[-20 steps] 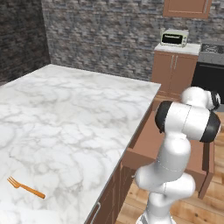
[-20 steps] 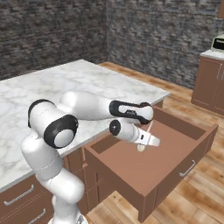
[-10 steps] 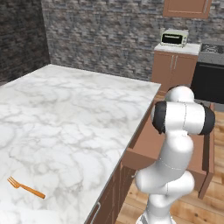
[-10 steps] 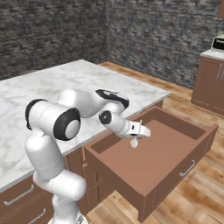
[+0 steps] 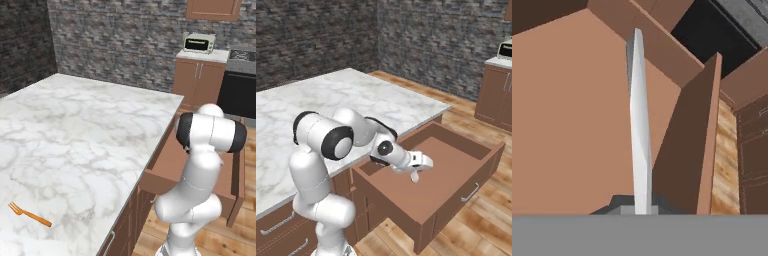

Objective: Organize the utensils by type. Pick up the wooden spoons from the counter and place them in the open cabinet. Then pick up the metallic utensils from the counter and place them in the open drawer.

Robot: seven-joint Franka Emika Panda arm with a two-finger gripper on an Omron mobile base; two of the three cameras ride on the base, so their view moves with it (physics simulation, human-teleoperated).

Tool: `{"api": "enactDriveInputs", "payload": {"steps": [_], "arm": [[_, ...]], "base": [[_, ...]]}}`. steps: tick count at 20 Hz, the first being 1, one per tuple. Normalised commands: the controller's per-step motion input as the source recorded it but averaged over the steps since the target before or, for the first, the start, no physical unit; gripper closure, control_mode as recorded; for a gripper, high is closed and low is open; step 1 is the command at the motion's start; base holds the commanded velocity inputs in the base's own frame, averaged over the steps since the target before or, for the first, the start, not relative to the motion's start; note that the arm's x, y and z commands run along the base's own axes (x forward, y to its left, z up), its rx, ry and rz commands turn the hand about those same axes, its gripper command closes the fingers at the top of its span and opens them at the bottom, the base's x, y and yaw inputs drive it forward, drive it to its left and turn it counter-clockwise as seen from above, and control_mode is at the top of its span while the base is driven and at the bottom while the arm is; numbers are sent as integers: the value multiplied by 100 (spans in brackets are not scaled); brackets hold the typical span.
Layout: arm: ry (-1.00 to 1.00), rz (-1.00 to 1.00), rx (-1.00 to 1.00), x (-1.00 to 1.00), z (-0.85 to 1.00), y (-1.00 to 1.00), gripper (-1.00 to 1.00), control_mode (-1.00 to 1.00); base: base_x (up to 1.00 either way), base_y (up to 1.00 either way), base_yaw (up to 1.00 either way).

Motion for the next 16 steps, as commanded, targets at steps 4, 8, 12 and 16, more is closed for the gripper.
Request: {"api": "enactDriveInputs", "payload": {"steps": [4, 8, 12, 16], "arm": [[21, 10, 6, 13, 0, -39, 100, -100], [17, 10, 7, 24, -1, -29, 100, -100], [20, 7, 7, 57, 0, -25, 100, -100], [21, 5, 6, 70, 0, -26, 100, -100]], "base": [[0, 0, 0], [0, 0, 0], [0, 0, 0], [0, 0, 0]]}}
